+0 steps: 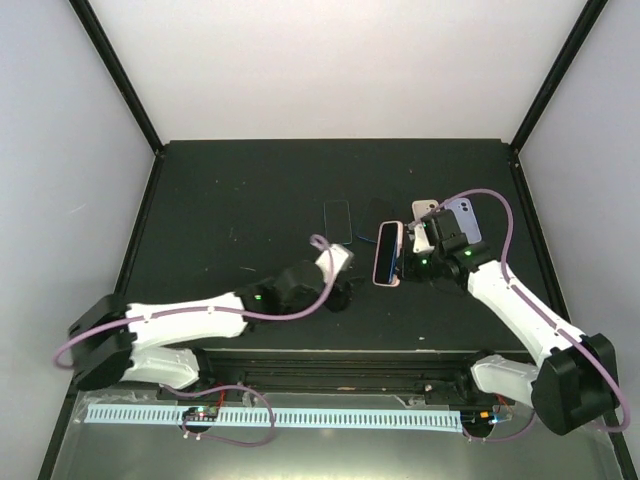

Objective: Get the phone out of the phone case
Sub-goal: Remove the phone case from the phone.

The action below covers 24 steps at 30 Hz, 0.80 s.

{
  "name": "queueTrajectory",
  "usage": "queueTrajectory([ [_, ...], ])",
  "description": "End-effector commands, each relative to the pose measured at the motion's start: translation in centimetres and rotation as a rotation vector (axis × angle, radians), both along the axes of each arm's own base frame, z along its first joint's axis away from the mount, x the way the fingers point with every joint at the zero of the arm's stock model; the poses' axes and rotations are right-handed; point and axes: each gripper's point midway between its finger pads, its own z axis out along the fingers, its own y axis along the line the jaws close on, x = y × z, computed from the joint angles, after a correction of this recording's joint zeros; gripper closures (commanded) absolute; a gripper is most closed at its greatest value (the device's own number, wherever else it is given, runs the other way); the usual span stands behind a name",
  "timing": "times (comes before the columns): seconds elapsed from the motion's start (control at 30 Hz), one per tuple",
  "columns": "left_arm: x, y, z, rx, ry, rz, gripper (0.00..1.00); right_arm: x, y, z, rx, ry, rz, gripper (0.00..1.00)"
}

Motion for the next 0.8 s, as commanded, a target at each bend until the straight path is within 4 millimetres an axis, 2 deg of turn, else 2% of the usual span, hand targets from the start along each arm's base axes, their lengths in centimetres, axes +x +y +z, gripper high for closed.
queueTrajectory([
  [0.0,0.5,-4.3,0.9,0.043,-0.058,0.01,0.37,1.3,-2.7,-1.5,-0.064,0.024,-0.13,0.99],
  [0.13,0.6,-7.3,-1.3,0.118,-0.053,-0.008,0.32,2.5,-3.7,-2.3,-0.07,0.028,-0.169,0.99],
  [0.33,1.7,-8.3,-3.3,0.195,-0.103,0.009,0.3,3.2,-4.2,-3.6,-0.03,0.06,-0.189,0.99],
  [0.57,1.7,-10.0,-5.6,0.259,-0.165,-0.071,0.32,3.0,-4.5,-5.3,-0.045,0.16,-0.21,0.99],
  [0.7,1.4,-10.9,-6.2,0.277,-0.173,-0.123,0.44,2.8,-4.9,-5.8,-0.09,0.222,-0.206,0.99],
  [0.77,1.3,-11.4,-5.9,0.274,-0.174,-0.136,0.45,2.7,-4.5,-5.8,-0.079,0.252,-0.193,0.99],
])
